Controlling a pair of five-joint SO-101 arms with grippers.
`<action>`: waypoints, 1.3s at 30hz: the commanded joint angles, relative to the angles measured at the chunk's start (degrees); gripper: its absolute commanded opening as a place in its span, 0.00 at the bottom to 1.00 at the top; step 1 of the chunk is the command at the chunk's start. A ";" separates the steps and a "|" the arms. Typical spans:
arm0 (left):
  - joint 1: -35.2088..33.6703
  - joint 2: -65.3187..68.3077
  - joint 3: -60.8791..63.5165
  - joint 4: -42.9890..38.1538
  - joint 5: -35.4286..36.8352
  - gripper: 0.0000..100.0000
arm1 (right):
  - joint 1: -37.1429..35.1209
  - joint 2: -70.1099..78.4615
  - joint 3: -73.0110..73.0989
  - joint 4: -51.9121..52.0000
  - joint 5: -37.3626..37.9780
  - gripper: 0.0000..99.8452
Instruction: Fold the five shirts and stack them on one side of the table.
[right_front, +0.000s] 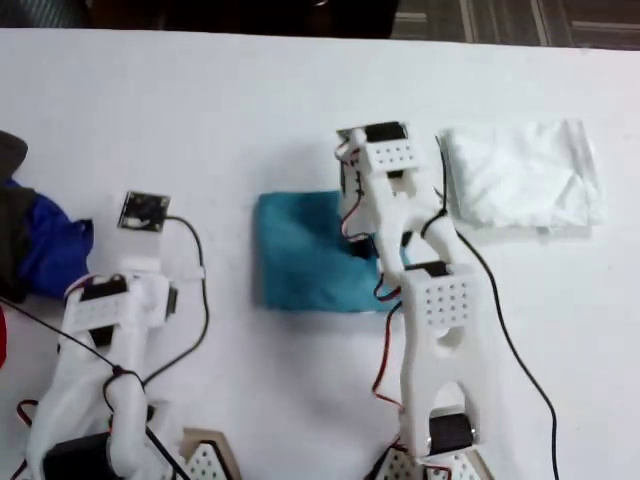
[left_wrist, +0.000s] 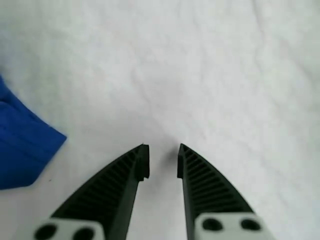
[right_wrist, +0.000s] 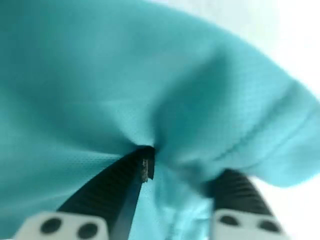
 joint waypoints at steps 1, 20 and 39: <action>-0.09 -1.76 -0.13 -0.97 0.09 0.12 | -0.40 2.95 -1.93 1.10 2.29 0.03; -0.09 -1.76 -0.13 -0.97 0.09 0.12 | 12.97 -22.46 -12.57 1.01 20.13 0.02; -0.09 -1.76 -0.04 -0.97 0.09 0.12 | 33.98 -15.69 -22.86 -12.18 40.44 0.02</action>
